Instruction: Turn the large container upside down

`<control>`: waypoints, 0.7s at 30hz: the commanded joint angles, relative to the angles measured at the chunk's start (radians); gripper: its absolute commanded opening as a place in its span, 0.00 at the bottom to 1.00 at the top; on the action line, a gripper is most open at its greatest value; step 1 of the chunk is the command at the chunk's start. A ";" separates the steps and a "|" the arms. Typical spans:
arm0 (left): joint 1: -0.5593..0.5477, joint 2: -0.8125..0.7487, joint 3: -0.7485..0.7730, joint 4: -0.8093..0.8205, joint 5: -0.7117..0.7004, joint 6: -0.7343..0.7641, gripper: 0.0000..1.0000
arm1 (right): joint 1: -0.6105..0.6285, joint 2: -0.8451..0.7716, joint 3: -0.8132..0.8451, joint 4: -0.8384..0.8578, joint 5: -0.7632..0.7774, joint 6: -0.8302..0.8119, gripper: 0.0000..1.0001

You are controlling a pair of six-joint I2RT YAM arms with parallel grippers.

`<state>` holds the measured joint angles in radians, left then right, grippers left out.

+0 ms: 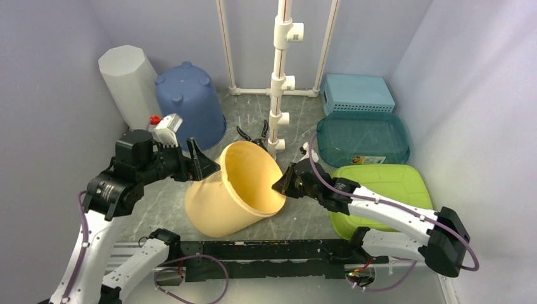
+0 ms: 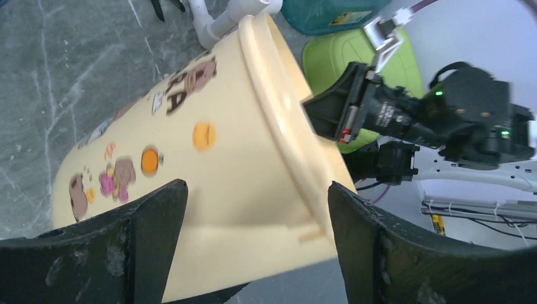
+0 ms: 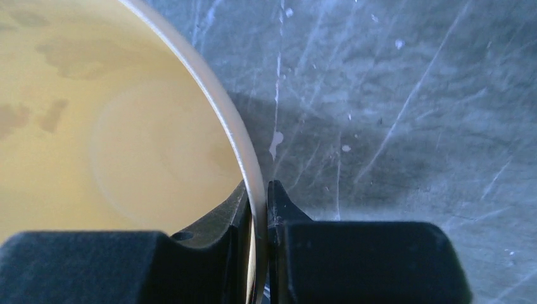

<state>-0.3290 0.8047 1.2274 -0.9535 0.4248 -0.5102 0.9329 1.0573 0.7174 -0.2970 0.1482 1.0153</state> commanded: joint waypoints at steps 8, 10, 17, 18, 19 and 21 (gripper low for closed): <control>-0.001 -0.089 -0.027 -0.072 -0.151 -0.029 0.86 | -0.005 0.078 -0.162 0.087 -0.029 0.110 0.17; -0.001 -0.118 -0.062 -0.071 -0.168 -0.046 0.86 | -0.005 0.088 -0.157 0.068 -0.029 0.097 0.20; -0.001 -0.205 -0.192 -0.053 -0.209 -0.129 0.86 | 0.000 0.105 -0.192 0.050 -0.080 0.079 0.26; -0.002 -0.219 -0.210 -0.044 -0.210 -0.142 0.86 | 0.001 0.097 -0.201 0.053 -0.086 0.078 0.28; -0.001 -0.232 -0.228 -0.027 -0.208 -0.159 0.86 | 0.000 0.091 -0.208 0.056 -0.091 0.075 0.29; -0.001 -0.251 -0.260 -0.001 -0.196 -0.181 0.86 | 0.000 0.079 -0.211 0.049 -0.097 0.063 0.34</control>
<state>-0.3290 0.5957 1.0103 -1.0172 0.2371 -0.6189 0.9245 1.1500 0.5396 -0.1520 0.0757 1.1511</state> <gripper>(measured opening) 0.857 0.311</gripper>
